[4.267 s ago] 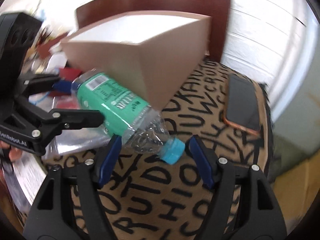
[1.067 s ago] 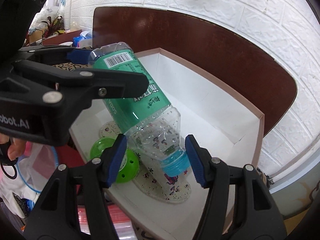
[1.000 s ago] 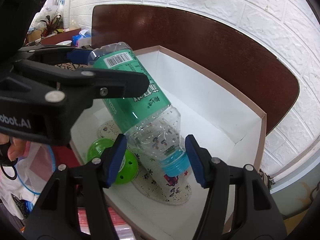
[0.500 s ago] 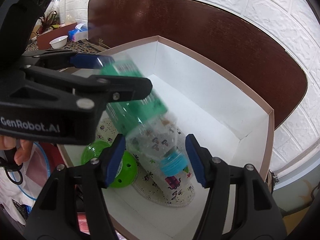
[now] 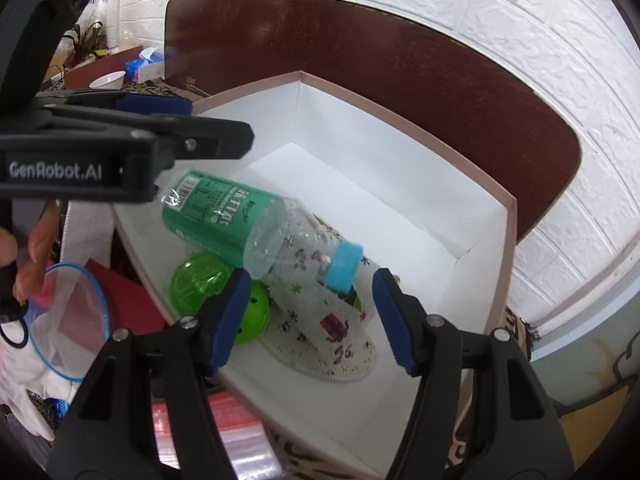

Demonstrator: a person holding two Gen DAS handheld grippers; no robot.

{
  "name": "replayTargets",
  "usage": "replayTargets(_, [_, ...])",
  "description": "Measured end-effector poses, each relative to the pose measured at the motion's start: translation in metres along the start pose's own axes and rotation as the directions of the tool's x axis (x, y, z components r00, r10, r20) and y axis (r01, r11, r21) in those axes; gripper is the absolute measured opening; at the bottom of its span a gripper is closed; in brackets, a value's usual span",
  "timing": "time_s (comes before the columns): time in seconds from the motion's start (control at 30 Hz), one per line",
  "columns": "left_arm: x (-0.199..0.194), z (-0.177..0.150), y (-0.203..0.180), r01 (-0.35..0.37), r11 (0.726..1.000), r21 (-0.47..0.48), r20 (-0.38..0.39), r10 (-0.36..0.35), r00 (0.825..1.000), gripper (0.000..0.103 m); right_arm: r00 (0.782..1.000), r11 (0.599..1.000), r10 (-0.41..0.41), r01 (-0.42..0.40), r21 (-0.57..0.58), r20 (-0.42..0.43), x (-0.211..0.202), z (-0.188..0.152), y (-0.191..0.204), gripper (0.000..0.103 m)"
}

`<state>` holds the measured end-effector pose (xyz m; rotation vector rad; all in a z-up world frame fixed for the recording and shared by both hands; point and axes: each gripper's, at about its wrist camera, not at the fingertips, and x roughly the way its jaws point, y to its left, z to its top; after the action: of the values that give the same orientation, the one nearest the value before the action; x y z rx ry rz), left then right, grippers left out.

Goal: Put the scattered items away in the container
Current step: 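Move both grippers back to the clear zip bag on the rug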

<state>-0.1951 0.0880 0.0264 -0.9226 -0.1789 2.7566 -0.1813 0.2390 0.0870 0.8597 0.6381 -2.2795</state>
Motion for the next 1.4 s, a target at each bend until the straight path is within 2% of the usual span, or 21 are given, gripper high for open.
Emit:
replayTargets(0.3, [-0.047, -0.032, -0.012, 0.045, 0.998, 0.037, 0.002, -0.045, 0.999, 0.082, 0.997, 0.999, 0.002, -0.005, 0.037, 0.072, -0.065, -0.039, 0.011, 0.065])
replayTargets(0.57, [-0.073, -0.094, -0.043, 0.111, 0.989, 0.096, -0.082, -0.104, 0.991, 0.082, 0.998, 0.996, 0.059, -0.06, 0.061, 0.022, -0.093, -0.093, 0.042, 0.065])
replayTargets(0.8, [-0.079, -0.159, -0.063, 0.122, 0.99, 0.076, -0.182, -0.107, 0.977, 0.082, 0.994, 0.992, 0.09, -0.084, 0.097, -0.06, -0.08, -0.142, 0.055, 0.065])
replayTargets(0.97, [-0.077, -0.185, -0.081, 0.11, 0.988, 0.109, -0.246, -0.081, 0.966, 0.082, 0.988, 0.981, 0.126, -0.111, 0.157, -0.088, -0.068, -0.16, 0.048, 0.065])
replayTargets(1.07, [-0.067, -0.191, -0.084, 0.095, 0.991, 0.096, -0.288, -0.064, 0.955, 0.082, 0.984, 0.977, 0.15, -0.133, 0.167, -0.092, -0.06, -0.163, 0.044, 0.065])
replayTargets(1.3, [-0.057, -0.182, -0.092, 0.07, 0.995, 0.064, -0.321, -0.046, 0.946, 0.083, 0.984, 0.977, 0.153, -0.137, 0.162, -0.092, -0.043, -0.156, 0.029, 0.065])
replayTargets(1.4, [-0.058, -0.186, -0.096, 0.078, 0.995, 0.065, -0.331, -0.053, 0.942, 0.083, 0.989, 0.985, 0.118, -0.104, 0.141, -0.094, -0.039, -0.152, 0.021, 0.065])
